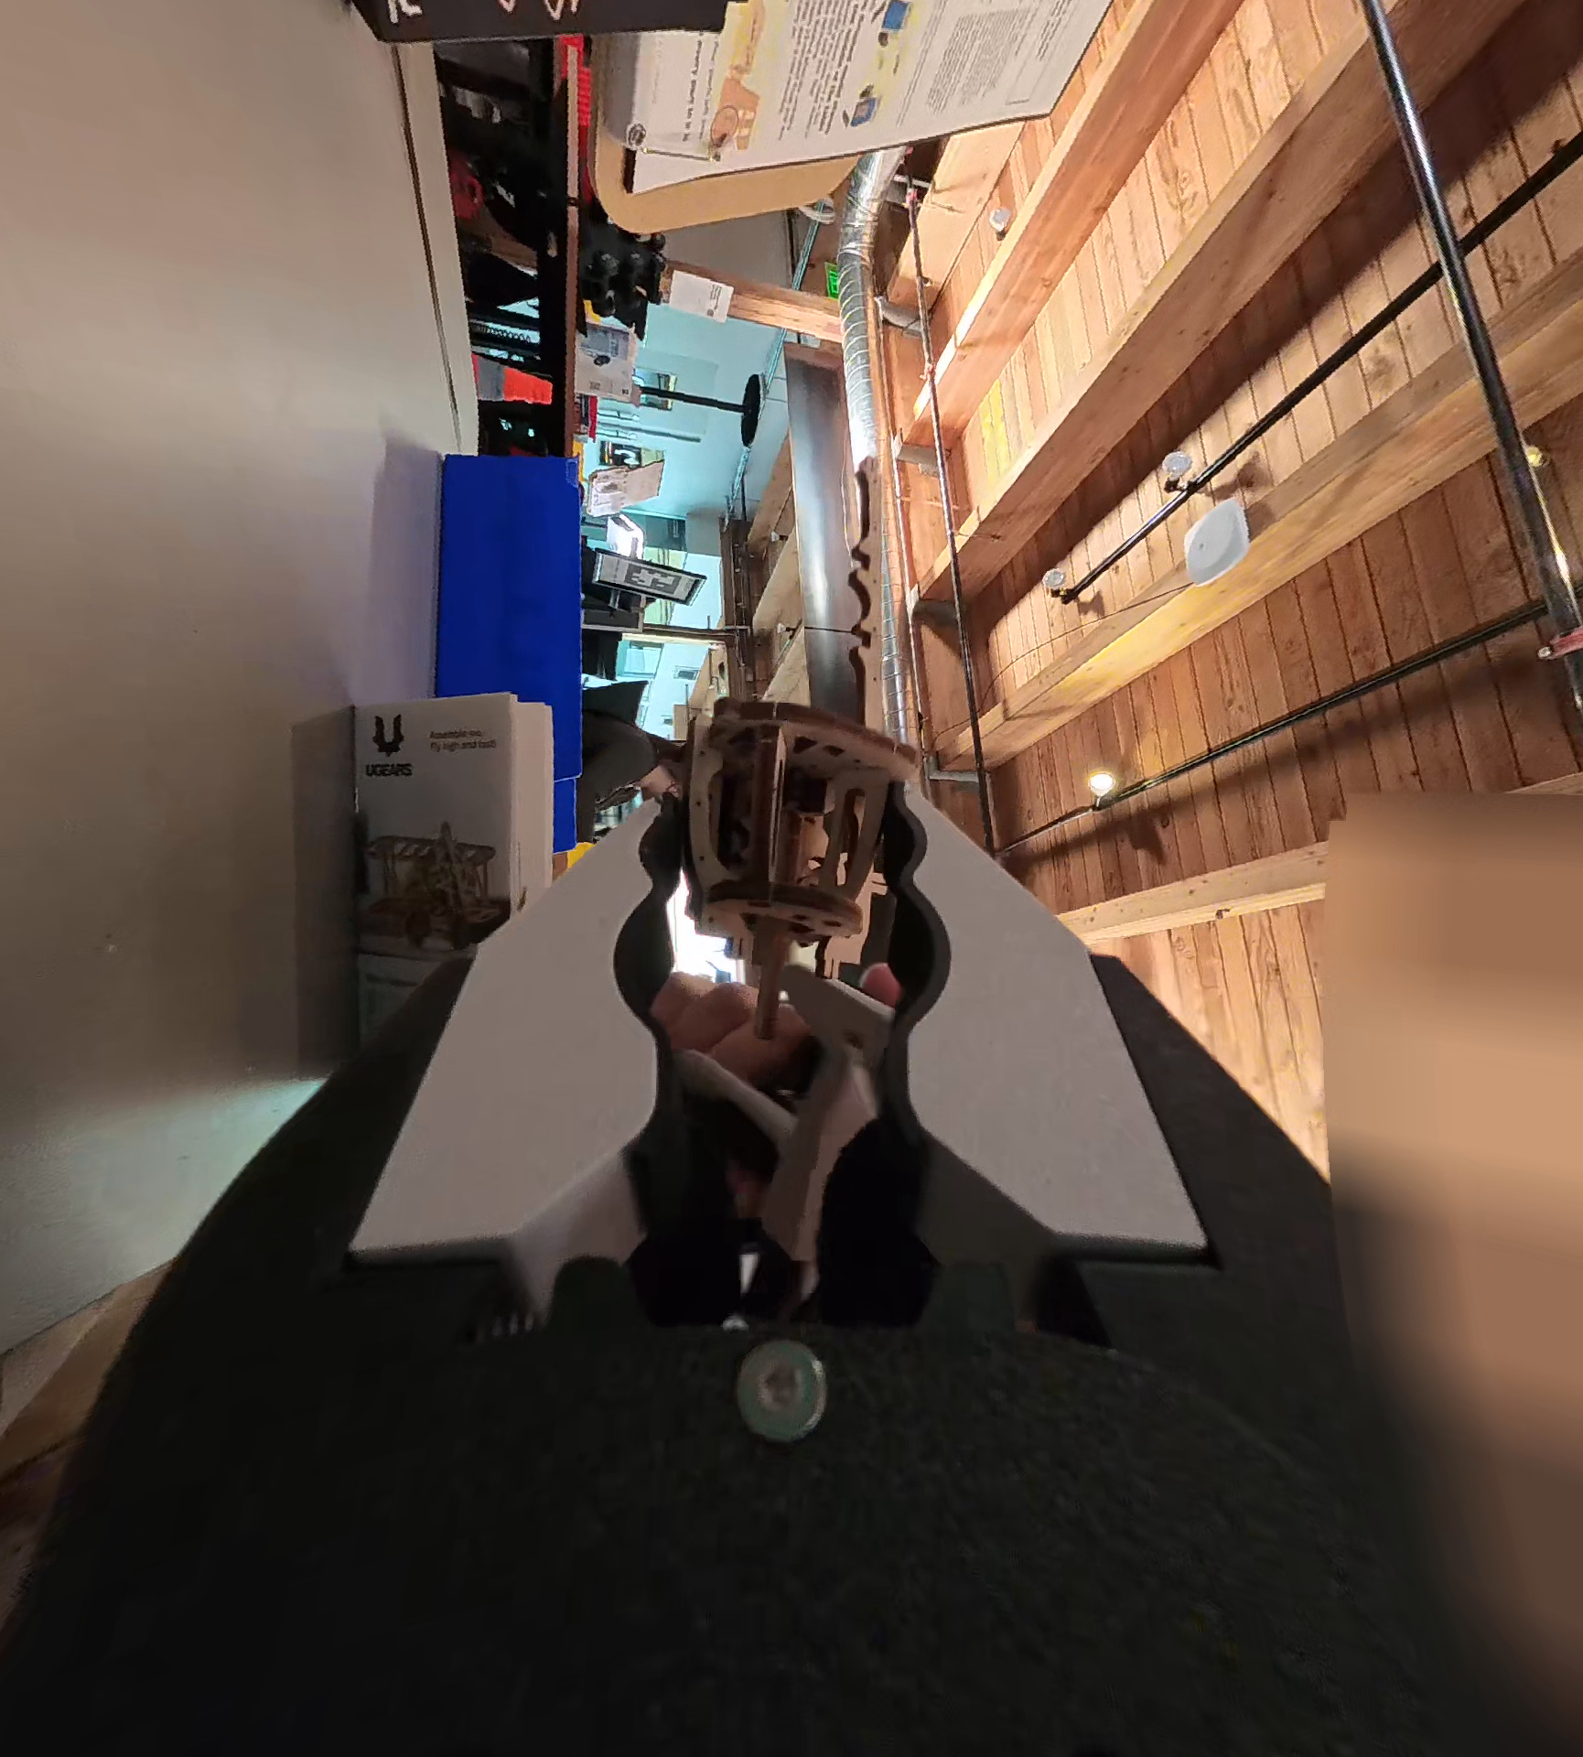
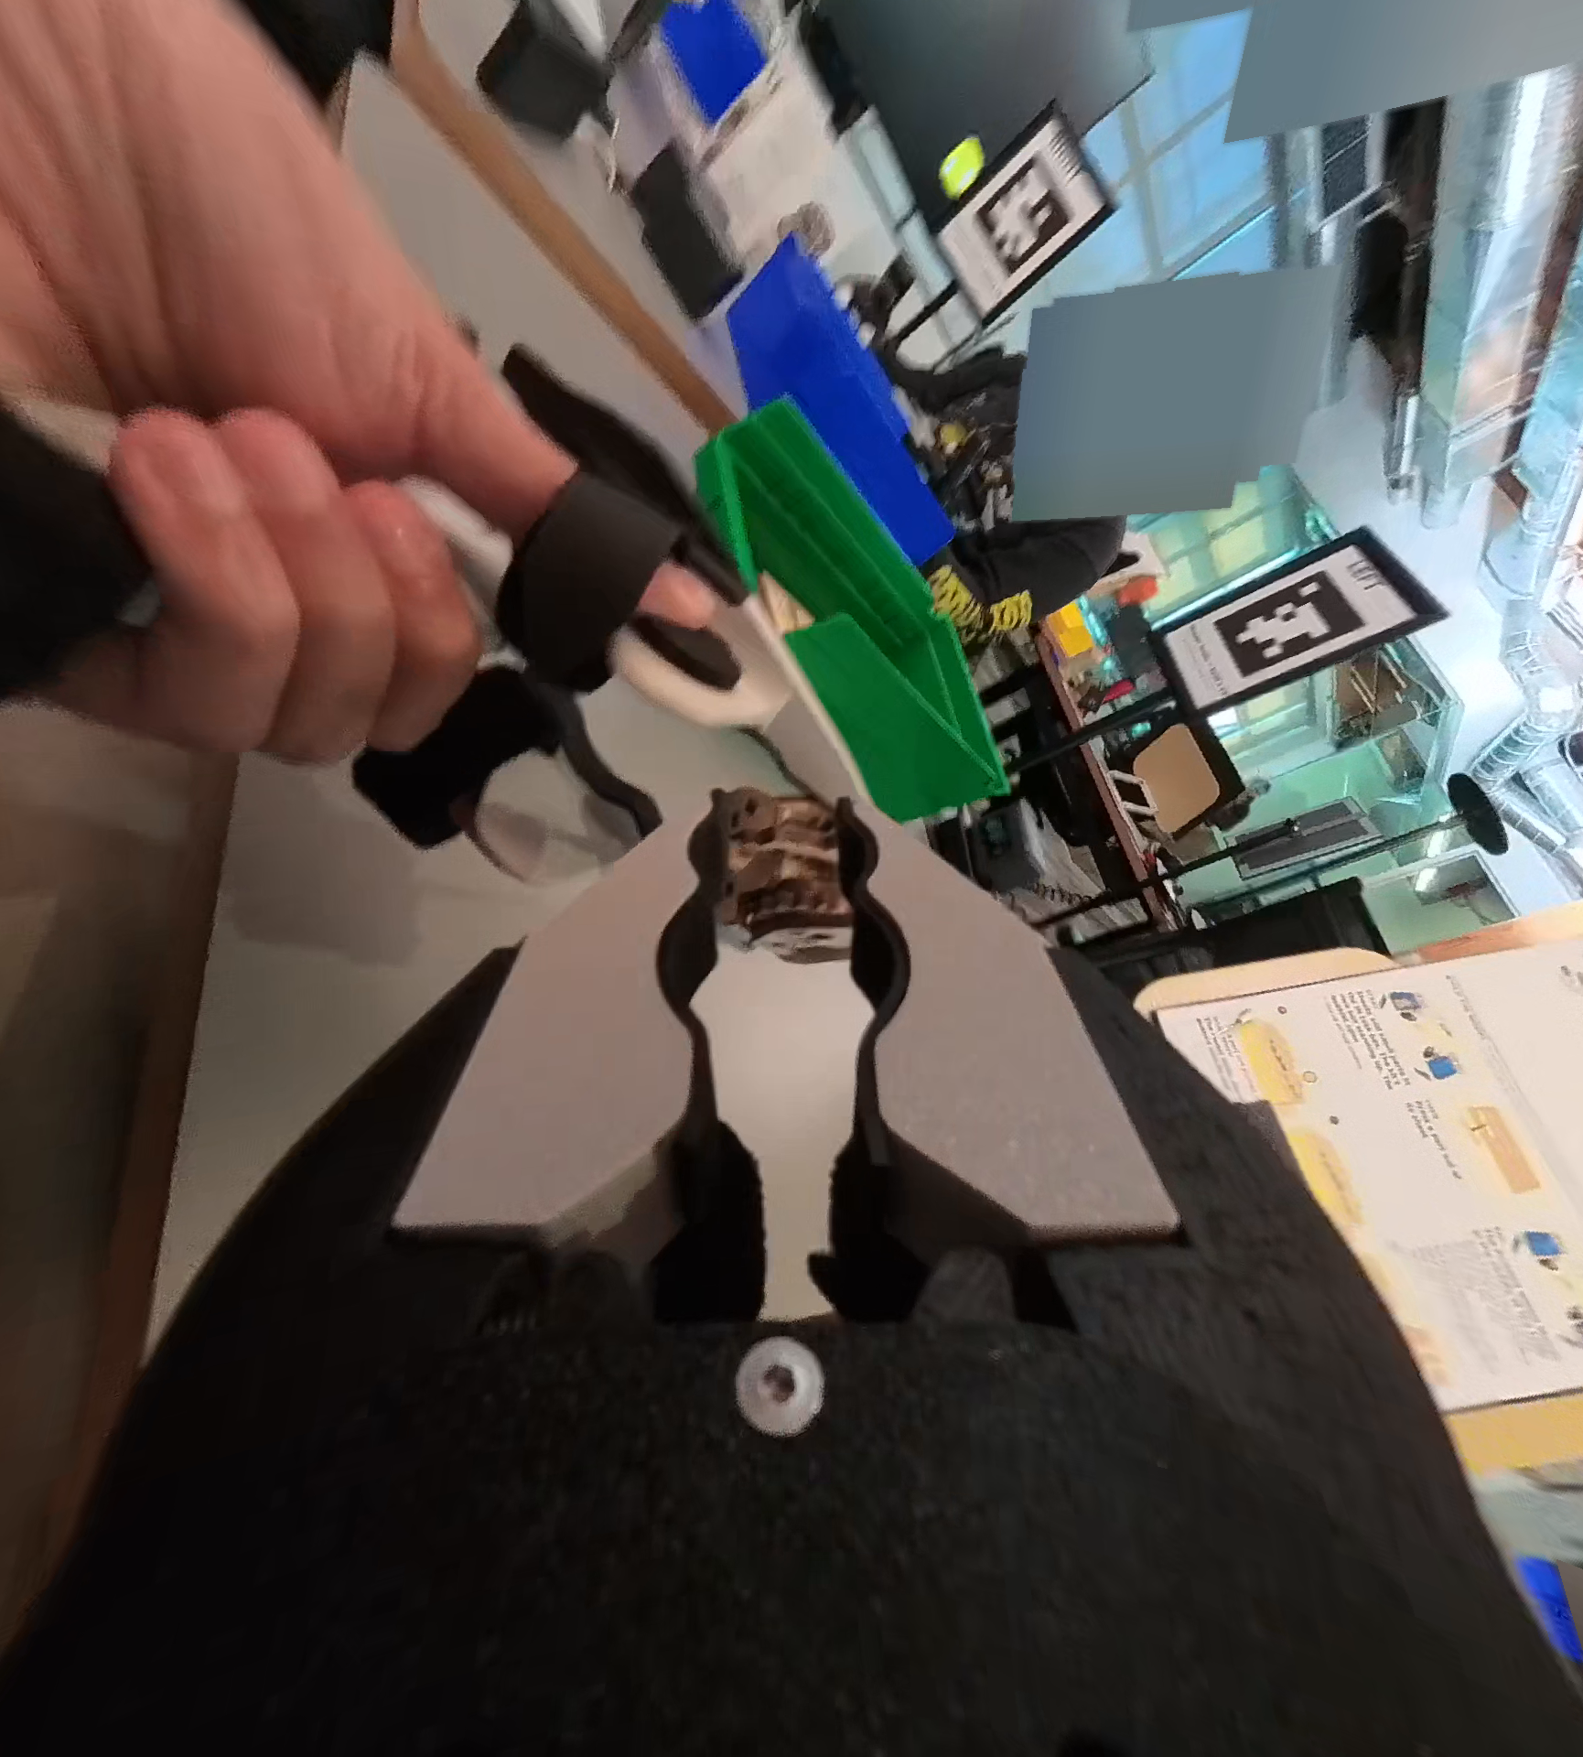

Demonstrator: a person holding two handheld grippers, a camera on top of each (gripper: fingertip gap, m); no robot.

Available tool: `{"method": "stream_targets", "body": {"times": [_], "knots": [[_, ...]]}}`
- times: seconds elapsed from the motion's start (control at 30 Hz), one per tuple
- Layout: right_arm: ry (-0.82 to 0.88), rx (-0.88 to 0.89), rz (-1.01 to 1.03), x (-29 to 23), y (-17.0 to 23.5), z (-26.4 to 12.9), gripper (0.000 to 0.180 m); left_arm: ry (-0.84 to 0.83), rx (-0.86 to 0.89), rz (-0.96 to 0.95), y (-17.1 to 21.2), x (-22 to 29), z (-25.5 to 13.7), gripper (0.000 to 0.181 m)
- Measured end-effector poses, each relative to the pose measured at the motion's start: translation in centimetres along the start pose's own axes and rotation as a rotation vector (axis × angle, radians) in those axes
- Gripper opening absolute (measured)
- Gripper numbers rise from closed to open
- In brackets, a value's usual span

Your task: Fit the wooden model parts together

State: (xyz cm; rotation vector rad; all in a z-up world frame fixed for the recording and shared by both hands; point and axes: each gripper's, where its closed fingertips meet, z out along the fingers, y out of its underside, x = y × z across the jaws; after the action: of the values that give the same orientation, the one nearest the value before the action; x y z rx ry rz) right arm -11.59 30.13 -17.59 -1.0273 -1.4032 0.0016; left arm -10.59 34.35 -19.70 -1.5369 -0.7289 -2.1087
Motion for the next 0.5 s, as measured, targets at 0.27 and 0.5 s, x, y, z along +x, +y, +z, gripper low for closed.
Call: {"method": "stream_targets", "body": {"times": [0.27,0.5], "knots": [[-0.009,0.111,0.378,2.2,-0.7,-0.7,0.000,-0.001,-0.042,0.204,0.2,0.7,0.1,0.039],[-0.017,-0.007,0.345,1.1,1.1,0.6,0.000,0.006,-0.044,0.185,0.3,0.5,0.1,0.039]]}}
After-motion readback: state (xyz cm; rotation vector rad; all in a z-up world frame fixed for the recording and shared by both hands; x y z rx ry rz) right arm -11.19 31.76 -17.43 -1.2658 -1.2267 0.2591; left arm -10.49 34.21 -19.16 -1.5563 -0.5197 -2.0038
